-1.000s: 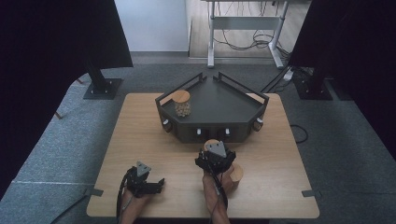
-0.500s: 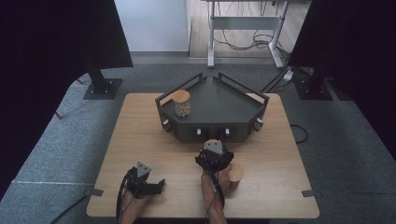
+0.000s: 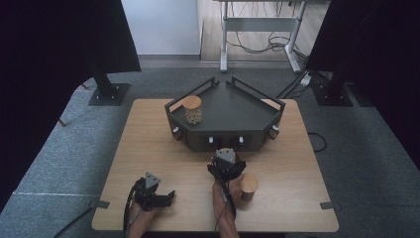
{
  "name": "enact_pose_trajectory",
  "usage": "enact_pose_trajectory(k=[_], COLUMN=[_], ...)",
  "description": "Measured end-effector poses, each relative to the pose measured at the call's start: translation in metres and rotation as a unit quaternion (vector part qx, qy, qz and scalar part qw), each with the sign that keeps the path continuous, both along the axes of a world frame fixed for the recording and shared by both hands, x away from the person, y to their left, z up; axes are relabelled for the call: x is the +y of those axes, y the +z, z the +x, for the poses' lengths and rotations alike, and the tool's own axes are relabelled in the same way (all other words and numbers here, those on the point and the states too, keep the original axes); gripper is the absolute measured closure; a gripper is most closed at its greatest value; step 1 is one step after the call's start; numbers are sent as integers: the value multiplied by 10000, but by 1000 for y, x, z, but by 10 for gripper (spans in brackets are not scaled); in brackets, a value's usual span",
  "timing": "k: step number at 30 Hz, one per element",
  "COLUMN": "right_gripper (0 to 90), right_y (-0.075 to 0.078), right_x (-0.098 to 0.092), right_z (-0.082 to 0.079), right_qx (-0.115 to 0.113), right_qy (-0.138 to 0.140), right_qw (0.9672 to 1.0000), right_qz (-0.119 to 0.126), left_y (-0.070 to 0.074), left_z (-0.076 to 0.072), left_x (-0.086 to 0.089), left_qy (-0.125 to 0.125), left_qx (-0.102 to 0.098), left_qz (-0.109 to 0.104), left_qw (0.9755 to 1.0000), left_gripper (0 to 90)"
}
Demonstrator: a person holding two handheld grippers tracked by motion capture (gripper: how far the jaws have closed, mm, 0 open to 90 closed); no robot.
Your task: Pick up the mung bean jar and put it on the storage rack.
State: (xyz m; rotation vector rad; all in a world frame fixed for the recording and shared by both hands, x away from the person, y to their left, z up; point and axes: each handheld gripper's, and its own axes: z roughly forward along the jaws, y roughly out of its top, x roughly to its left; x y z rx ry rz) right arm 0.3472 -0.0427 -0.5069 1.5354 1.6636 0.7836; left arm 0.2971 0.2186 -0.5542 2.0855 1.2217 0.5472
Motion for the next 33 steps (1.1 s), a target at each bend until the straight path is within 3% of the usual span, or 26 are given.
enact_pose_trajectory(k=[7, 21, 33], right_gripper=[231, 233, 233], right_y=[0, 2, 18], right_x=[-1, -1, -2], right_z=[-1, -1, -5], right_qx=[-47, -50, -150], right_qy=[-29, -30, 120], right_qw=[9999, 10000, 9998], right_qz=[96, 13, 42], left_y=[0, 0, 0], left_z=[0, 0, 0], left_x=[0, 0, 0], left_qy=[-1, 2, 4], left_qx=[1, -3, -2], left_qz=[0, -5, -5], left_qw=[10000, 10000, 10000], left_gripper=[26, 26, 27])
